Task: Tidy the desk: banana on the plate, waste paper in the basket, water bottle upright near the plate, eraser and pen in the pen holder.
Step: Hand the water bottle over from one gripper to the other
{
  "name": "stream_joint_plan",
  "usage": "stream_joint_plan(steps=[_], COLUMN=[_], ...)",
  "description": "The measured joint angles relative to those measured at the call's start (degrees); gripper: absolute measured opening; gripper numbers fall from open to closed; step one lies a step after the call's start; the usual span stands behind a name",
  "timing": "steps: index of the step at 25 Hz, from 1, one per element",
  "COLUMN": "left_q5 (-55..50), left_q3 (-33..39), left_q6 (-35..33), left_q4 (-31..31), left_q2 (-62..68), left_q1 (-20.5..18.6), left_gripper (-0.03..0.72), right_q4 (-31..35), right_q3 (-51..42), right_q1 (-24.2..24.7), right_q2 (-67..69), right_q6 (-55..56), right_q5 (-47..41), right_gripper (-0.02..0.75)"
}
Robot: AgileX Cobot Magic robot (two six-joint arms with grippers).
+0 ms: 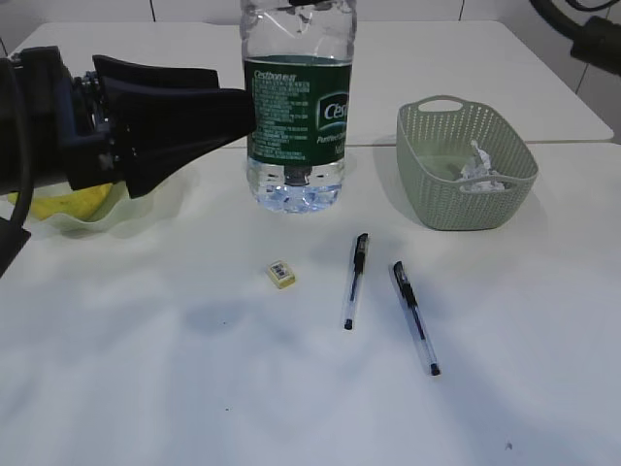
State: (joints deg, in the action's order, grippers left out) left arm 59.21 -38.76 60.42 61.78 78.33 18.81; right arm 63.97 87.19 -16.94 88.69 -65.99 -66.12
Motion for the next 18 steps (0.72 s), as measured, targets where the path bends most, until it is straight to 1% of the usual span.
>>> stream_joint_plan(steps=[5,12,18], left_q5=[1.3,2.5,6.7], left_q3=[0.0,-0.4,-0.5], left_q6=[0.0,0.1,4.3], left_q4=[0.0,2.9,2.5], left_q2=[0.0,0.0,0.0], left_q1=[0.0,1.1,1.3], left_gripper=[0.636,0.628,0.617], right_q4=[0.0,0.0,-0.2], right_q3=[0.0,0.0,0.0], right_q1=[0.0,0.0,-2.6], right_q2=[0.0,0.0,0.0], right_q6=[0.0,-0.2,-0.6], right_q5=[-0.2,-0.8,-2.4], right_gripper=[0.233,0.233,0.232])
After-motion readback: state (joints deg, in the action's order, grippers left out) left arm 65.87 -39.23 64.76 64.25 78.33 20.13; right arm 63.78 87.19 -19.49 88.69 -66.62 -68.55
